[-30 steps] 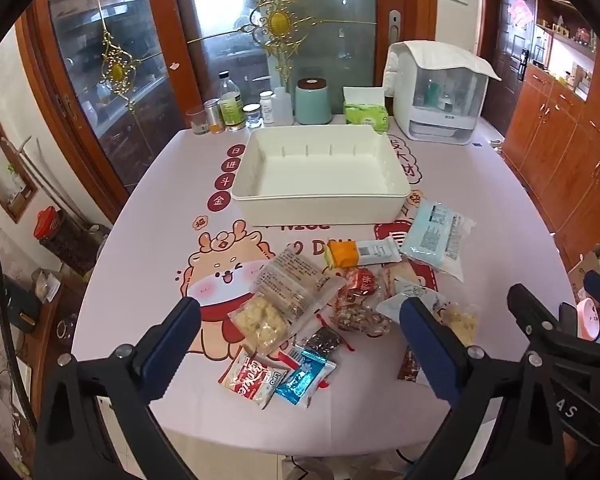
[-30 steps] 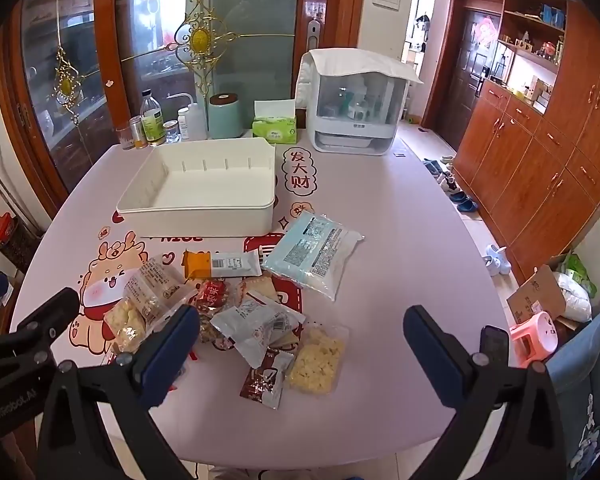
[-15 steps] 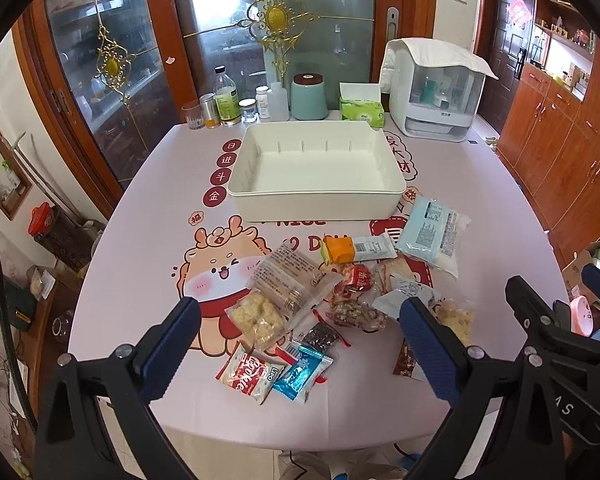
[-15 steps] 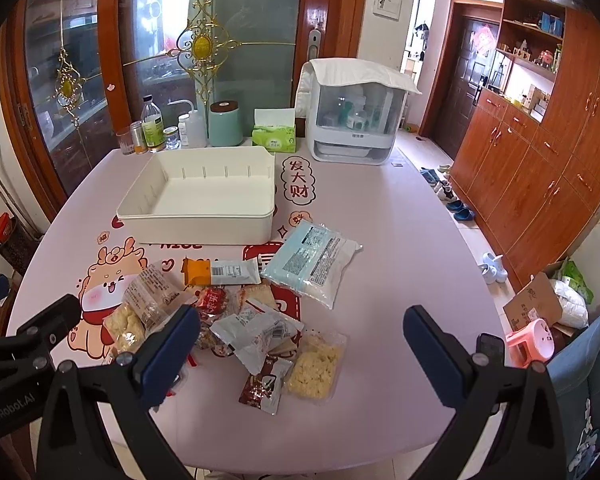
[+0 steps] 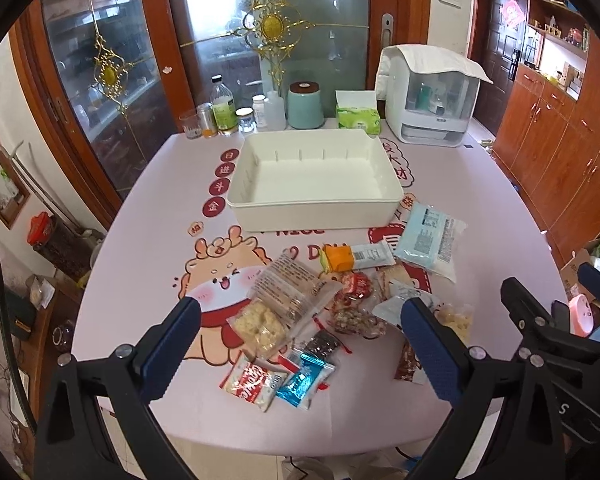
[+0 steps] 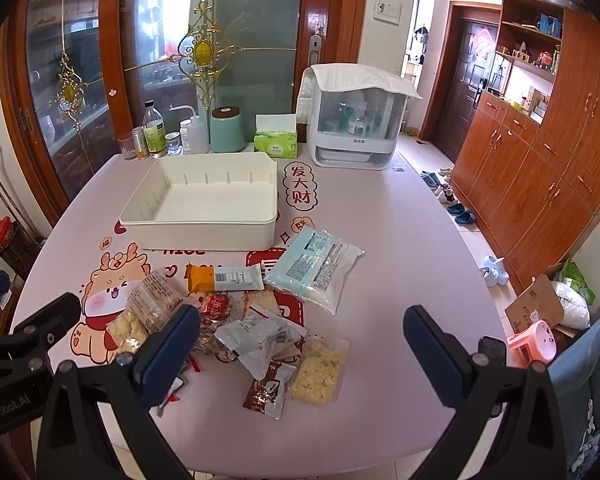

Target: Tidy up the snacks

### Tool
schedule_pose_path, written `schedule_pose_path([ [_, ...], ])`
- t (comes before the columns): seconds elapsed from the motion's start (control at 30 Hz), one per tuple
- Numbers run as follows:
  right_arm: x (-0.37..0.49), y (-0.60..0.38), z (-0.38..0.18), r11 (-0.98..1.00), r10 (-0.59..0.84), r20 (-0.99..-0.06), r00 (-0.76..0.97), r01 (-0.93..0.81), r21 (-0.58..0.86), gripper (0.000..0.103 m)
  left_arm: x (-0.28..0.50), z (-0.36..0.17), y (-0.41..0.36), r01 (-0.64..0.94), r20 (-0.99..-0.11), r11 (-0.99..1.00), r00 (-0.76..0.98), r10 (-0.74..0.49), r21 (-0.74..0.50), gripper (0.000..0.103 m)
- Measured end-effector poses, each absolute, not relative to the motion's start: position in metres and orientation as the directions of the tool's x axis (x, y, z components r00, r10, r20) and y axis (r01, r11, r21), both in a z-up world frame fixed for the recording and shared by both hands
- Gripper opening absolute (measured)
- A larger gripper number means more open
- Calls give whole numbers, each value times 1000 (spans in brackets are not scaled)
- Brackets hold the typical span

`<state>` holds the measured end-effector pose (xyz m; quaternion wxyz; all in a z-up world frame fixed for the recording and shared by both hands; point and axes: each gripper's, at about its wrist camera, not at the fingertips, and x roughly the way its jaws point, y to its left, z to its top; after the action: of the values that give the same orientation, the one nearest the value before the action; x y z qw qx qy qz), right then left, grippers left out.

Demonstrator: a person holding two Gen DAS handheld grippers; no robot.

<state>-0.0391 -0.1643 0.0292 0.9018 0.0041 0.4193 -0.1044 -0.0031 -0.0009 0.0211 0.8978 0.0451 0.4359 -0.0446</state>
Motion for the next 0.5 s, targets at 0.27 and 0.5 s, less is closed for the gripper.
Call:
schedule_pose_path([
  [0.27, -36, -160, 33, 980, -181, -746, 641, 179, -85, 103, -1, 19, 6, 130, -788, 992, 611, -71, 11, 100],
  [0.5, -36, -159, 33, 980, -183, -745, 641, 180, -86, 103, -4, 21, 0, 172, -774, 983, 631, -58, 66, 100],
])
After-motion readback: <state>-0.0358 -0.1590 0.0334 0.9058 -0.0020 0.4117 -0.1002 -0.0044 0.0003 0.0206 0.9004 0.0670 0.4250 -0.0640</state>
